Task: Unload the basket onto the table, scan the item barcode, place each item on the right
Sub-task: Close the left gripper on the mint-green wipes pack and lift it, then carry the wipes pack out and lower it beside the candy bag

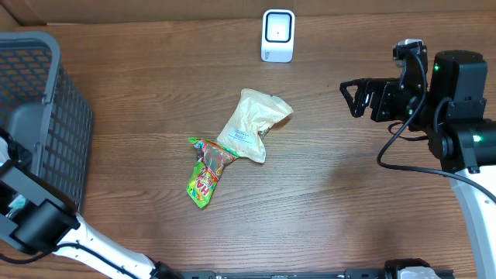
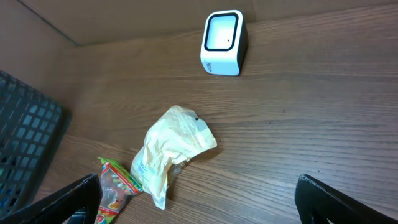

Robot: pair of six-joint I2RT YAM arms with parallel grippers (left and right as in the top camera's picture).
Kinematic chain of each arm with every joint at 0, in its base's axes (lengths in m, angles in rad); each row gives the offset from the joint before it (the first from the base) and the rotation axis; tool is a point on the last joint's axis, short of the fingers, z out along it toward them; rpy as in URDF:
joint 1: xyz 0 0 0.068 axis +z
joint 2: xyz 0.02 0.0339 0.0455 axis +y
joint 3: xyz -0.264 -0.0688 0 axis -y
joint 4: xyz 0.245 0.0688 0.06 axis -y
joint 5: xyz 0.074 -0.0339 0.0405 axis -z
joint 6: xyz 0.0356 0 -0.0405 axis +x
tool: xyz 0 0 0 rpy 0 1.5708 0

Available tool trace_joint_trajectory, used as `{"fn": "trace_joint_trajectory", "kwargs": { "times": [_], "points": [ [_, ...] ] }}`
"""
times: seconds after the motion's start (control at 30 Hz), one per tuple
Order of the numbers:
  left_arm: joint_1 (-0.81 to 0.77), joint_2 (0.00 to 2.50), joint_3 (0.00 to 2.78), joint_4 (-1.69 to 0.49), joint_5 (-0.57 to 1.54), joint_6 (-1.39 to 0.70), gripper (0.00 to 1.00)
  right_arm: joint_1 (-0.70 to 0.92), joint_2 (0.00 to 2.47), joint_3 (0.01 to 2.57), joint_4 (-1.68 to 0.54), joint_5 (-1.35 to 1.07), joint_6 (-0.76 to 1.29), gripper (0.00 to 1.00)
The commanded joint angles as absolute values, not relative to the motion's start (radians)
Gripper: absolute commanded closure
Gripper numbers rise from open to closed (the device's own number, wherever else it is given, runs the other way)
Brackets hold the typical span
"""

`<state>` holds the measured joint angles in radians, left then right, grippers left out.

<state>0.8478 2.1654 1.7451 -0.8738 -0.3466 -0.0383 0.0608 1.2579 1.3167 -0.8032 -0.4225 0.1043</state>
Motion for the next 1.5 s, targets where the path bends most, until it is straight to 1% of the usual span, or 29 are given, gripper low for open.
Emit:
{"fn": "trace_joint_trajectory", "kwargs": {
  "times": [0.0,0.13,0.47,0.7,0.8,0.93,1.1,1.27,1.47],
  "points": [
    [0.807,2.074,1.796,-0.883,-0.154,-0.080,0.96,0.066,1.257,1.343,-0.798,-0.428,0.104,0.00],
    [0.791,1.963,1.831,-0.878,-0.118,-0.094,0.96,0.066,1.257,1.343,-0.798,-0.428,0.104,0.00],
    [0.791,1.690,1.874,-0.893,0.050,-0.098,0.96,0.066,1.257,1.343,-0.798,-0.428,0.104,0.00],
    [0.785,1.485,1.874,-0.896,0.274,-0.096,0.96,0.066,1.257,1.343,-0.798,-0.428,0.104,0.00],
    [0.749,1.410,1.874,-0.928,0.353,-0.069,0.96,0.066,1.257,1.343,-0.798,-0.428,0.104,0.00],
    [0.643,1.356,1.874,-1.010,0.371,-0.038,0.96,0.066,1.257,1.343,-0.798,-0.428,0.104,0.00],
    [0.447,1.367,1.865,-1.122,0.362,-0.009,0.96,0.066,1.257,1.343,-0.798,-0.428,0.104,0.00],
    [0.276,1.433,1.828,-1.194,0.355,-0.010,0.96,0.066,1.257,1.343,-0.798,-0.428,0.104,0.00],
    [0.090,1.579,1.759,-1.216,0.341,-0.011,0.96,0.066,1.257,1.343,-0.798,-0.428,0.104,0.00]
  ]
}}
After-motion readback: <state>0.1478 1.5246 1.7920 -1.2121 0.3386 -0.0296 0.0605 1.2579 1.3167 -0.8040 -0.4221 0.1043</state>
